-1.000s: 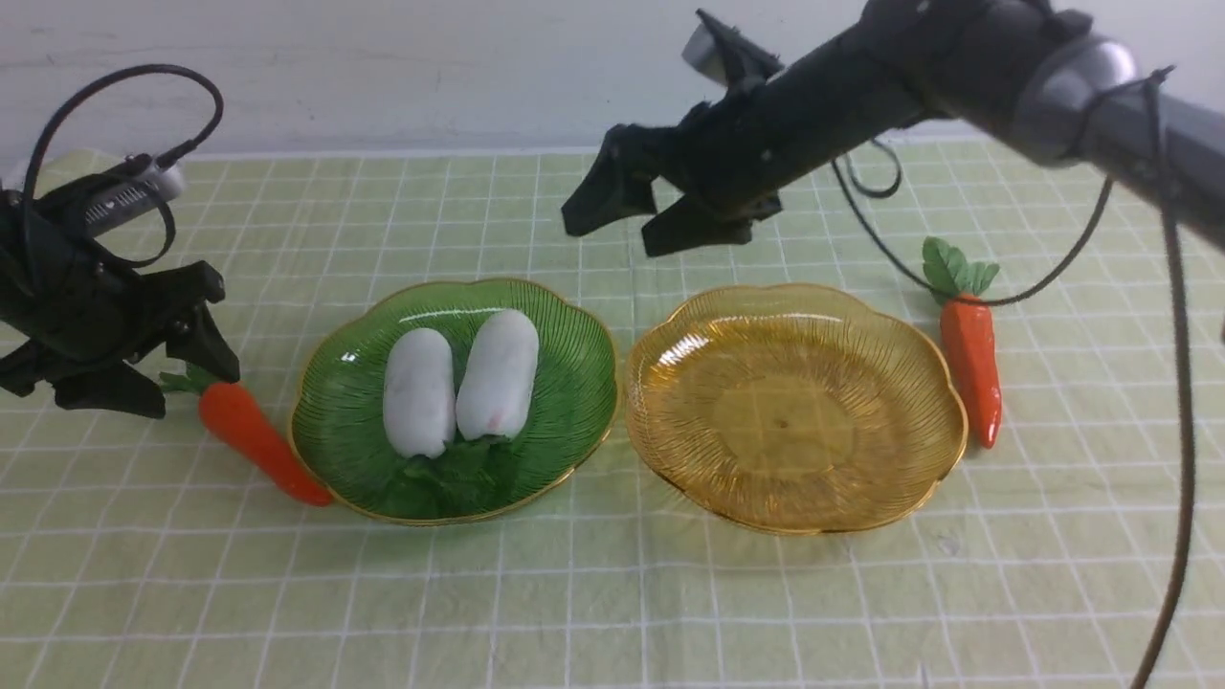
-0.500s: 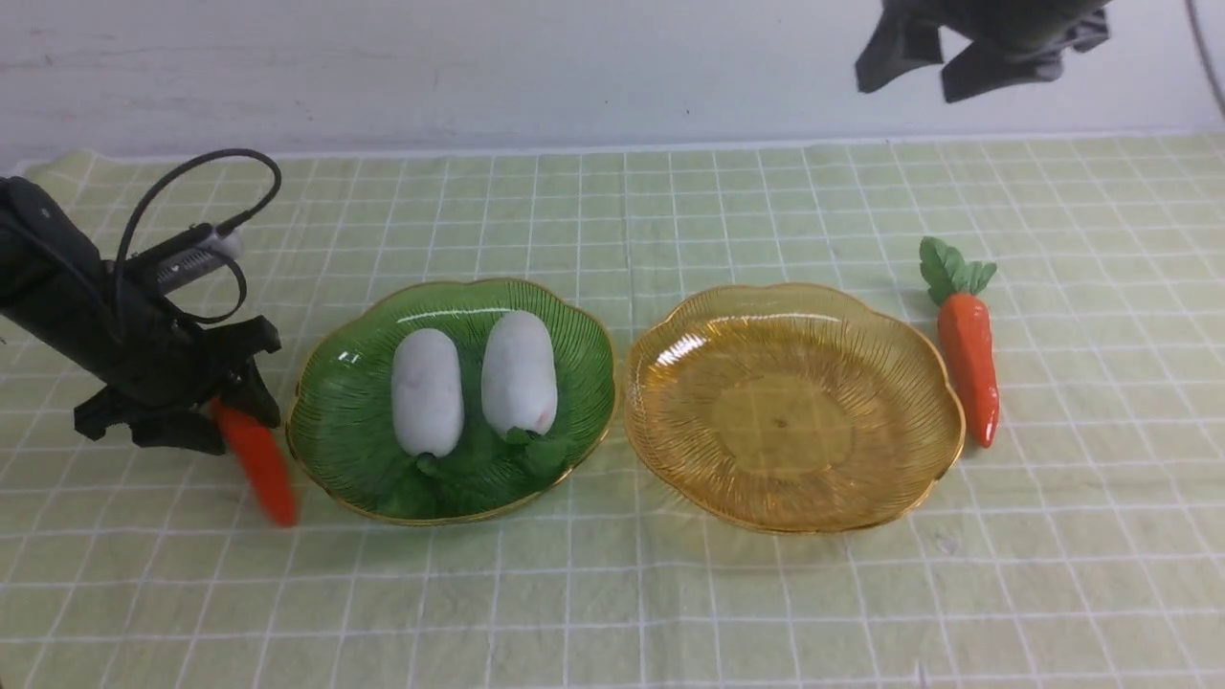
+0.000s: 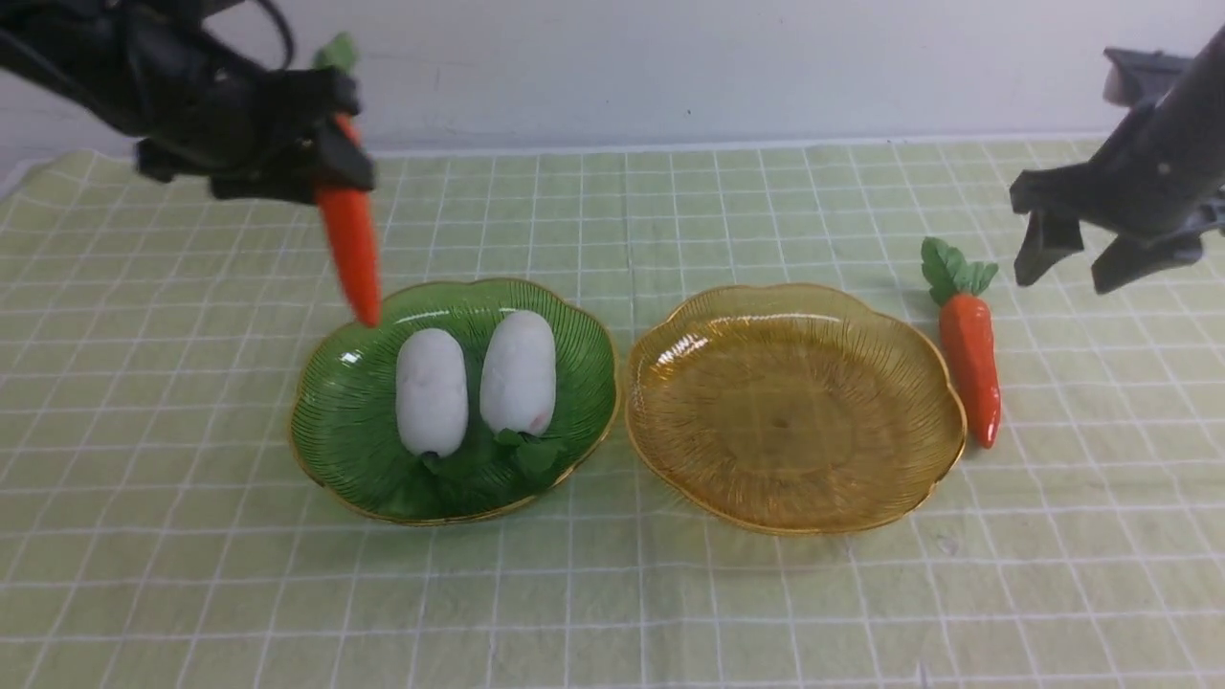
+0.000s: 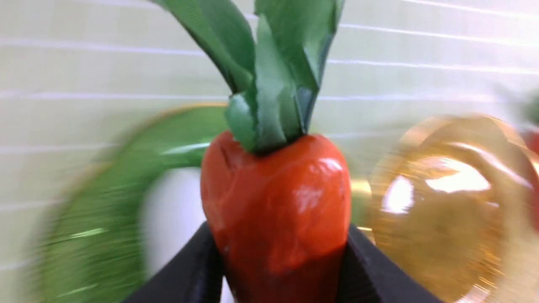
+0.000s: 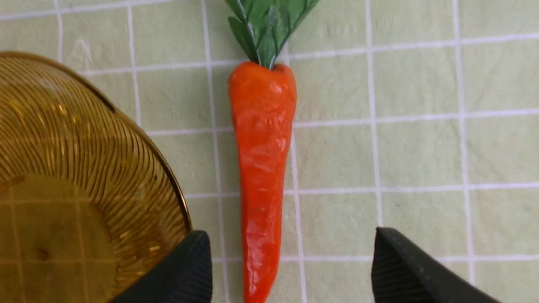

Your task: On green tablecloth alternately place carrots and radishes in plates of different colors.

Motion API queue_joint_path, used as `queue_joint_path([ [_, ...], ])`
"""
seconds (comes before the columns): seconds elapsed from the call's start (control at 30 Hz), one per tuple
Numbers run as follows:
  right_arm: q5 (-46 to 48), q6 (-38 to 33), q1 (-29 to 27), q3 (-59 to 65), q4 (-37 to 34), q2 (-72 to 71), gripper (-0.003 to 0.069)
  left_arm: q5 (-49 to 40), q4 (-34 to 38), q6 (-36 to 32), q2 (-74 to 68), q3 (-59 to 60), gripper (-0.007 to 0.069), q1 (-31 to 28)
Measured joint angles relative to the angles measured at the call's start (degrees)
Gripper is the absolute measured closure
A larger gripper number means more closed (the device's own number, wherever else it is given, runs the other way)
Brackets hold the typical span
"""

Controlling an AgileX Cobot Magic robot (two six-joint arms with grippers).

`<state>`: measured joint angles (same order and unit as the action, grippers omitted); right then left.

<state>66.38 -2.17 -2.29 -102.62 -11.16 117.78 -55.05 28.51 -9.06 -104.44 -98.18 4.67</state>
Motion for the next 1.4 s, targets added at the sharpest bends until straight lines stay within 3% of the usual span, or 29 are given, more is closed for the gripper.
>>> queue_joint_path([
  [0.1,-4.1,0.0,0.0,0.3,-2.3,3.7,0.0195,1.8,3.0,-2.4,-2.6,-0.8,0.0328,9.6],
  [0.33,-7.8,-1.8,-0.1,0.3,-6.0,10.5,0.0195,8.6,3.6,-1.6,-11.2,-0.8,0.0328,20.7],
  [0.5,-8.1,-4.5,-0.1,0.3,-7.9,12.2,0.0225,11.1,4.9,-0.6,-16.1,-0.8,0.0309,22.3],
  [0.57,-7.9,-4.6,-0.1,0.3,-7.8,12.2,0.033,11.4,6.1,-0.5,-17.7,-0.8,0.0247,22.3],
  [0.6,-7.9,-4.6,-0.1,0.2,-7.8,12.2,0.0343,11.4,6.1,-0.5,-18.0,-0.8,0.0239,22.3],
  [0.63,-7.2,-4.6,-0.1,0.0,-7.1,12.1,0.0426,11.3,6.3,-0.5,-18.5,-0.8,0.0177,22.3],
  [0.73,-3.8,-4.6,-0.1,-0.5,-5.0,9.0,0.0409,9.7,6.4,-0.5,-18.6,-1.1,0.0046,21.8],
  [0.9,2.6,-5.3,0.1,-1.2,-9.3,0.8,0.0409,5.4,6.5,0.4,-17.2,-3.3,0.0026,19.2],
  [0.97,3.6,-5.9,1.4,-1.4,-11.7,-1.6,0.0409,-0.5,5.7,1.5,-15.4,-6.2,0.0137,16.6],
  [1.03,3.8,-6.4,3.5,-1.1,-12.3,-1.9,0.0409,-6.8,3.7,2.1,-13.3,-8.9,0.03,14.2],
  [1.07,3.8,-6.4,4.0,-1.0,-12.3,-1.8,0.0409,-7.4,3.4,2.1,-13.3,-9.2,0.0344,13.9],
  [1.13,4.0,-6.7,6.3,-0.3,-12.3,-1.0,0.0409,-12.3,0.6,2.0,-10.2,-10.8,0.0522,11.7],
  [1.17,4.1,-6.8,7.7,0.0,-12.2,-0.3,0.0407,-13.5,-0.8,2.0,-8.3,-11.1,0.0568,10.8],
  [1.27,4.3,-6.0,11.1,0.2,-11.2,1.5,0.031,-15.1,-6.7,2.0,0.6,-9.0,0.0627,9.6],
  [1.4,4.3,-3.2,12.4,0.3,-8.7,1.9,0.0089,-15.6,-12.0,2.1,13.8,2.8,0.0632,9.8],
])
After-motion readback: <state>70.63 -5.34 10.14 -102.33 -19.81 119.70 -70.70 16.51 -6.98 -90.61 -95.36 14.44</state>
